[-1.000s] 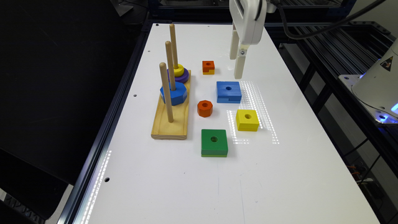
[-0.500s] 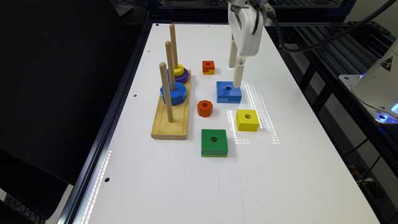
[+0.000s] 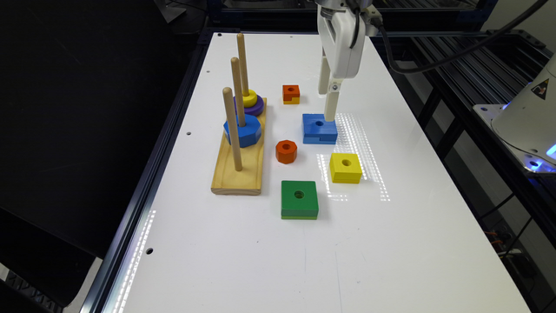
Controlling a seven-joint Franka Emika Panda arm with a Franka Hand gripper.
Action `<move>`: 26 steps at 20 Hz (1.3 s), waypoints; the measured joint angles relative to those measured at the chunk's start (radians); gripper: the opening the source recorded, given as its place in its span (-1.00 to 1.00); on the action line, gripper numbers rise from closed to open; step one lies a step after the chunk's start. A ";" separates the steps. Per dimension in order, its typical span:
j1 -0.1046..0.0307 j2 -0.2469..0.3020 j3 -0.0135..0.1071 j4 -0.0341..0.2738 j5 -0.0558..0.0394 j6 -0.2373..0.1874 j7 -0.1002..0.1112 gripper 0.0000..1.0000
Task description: Pick up blue block.
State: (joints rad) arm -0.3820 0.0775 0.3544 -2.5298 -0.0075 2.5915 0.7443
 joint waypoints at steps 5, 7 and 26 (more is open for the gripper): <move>-0.010 0.084 -0.003 0.001 -0.0328 0.083 0.007 1.00; -0.011 0.108 -0.005 0.006 -0.0444 0.102 0.013 1.00; -0.011 0.114 -0.006 0.023 -0.0627 0.101 0.033 1.00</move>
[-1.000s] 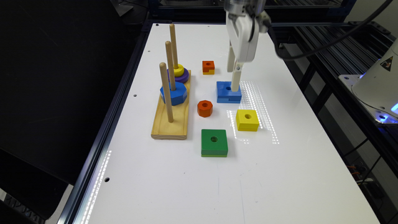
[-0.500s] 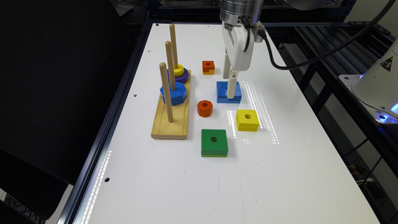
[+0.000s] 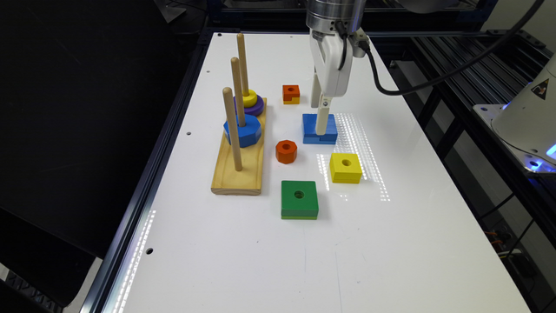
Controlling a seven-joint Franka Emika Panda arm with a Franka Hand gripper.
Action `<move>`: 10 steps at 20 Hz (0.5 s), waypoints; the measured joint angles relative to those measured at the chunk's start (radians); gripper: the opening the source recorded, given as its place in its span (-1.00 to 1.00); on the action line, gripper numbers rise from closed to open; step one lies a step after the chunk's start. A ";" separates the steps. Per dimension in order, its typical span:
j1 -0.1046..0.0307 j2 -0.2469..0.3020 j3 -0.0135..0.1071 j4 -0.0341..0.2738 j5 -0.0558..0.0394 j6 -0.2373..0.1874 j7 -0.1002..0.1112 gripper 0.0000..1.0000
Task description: Pick up blue block.
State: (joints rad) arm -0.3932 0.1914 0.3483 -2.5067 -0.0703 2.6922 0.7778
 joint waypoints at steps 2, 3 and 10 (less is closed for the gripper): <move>0.000 0.002 -0.001 -0.001 -0.0005 0.000 0.000 1.00; 0.000 0.010 -0.002 -0.003 -0.0021 0.005 0.000 1.00; 0.002 0.052 -0.008 0.009 -0.0166 0.030 0.001 1.00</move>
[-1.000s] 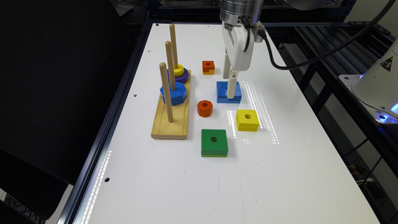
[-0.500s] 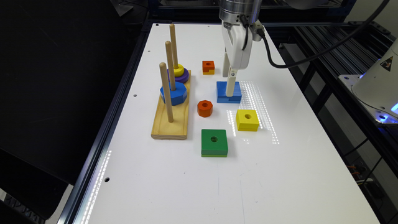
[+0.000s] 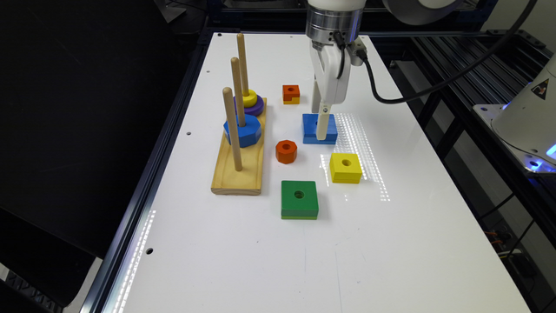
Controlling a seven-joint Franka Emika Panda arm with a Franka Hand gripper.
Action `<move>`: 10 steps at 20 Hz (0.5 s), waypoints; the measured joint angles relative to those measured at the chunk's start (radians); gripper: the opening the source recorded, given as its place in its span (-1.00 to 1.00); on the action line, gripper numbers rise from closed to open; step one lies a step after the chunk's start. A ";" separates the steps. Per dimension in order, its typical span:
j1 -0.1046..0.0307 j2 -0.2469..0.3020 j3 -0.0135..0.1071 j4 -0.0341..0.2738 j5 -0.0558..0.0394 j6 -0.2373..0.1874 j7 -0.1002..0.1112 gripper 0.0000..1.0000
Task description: Pick up blue block.
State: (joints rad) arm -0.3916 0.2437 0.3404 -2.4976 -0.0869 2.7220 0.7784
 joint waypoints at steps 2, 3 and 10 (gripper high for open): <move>0.001 0.000 0.001 0.001 0.0000 0.000 0.001 1.00; 0.003 0.000 0.004 0.002 0.0000 0.000 0.003 1.00; 0.007 0.005 0.008 0.003 0.0000 0.001 0.009 1.00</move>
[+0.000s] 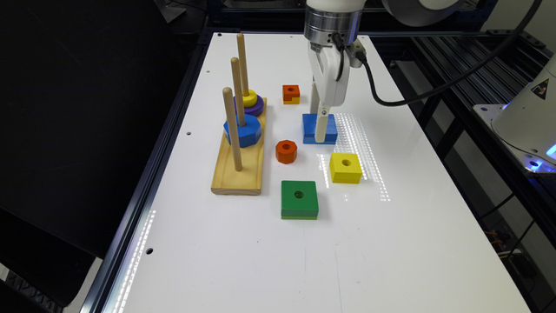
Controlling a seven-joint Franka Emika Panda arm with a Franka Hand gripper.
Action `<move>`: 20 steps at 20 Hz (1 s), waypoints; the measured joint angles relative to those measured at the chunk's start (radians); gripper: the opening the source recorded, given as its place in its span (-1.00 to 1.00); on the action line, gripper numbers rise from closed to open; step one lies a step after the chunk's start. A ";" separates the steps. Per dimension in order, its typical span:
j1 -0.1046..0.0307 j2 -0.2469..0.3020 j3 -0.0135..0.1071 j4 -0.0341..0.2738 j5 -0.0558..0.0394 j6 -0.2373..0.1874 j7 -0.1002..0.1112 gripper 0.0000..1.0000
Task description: Pick up blue block.
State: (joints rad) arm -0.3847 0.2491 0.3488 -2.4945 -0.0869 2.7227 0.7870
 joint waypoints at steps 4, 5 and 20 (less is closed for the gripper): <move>0.000 0.039 -0.006 0.002 -0.0068 0.033 0.000 1.00; 0.000 0.045 -0.007 0.004 -0.0088 0.037 0.000 1.00; -0.001 0.055 -0.009 0.013 -0.0113 0.039 0.000 1.00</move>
State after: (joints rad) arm -0.3854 0.3045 0.3402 -2.4819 -0.0982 2.7614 0.7869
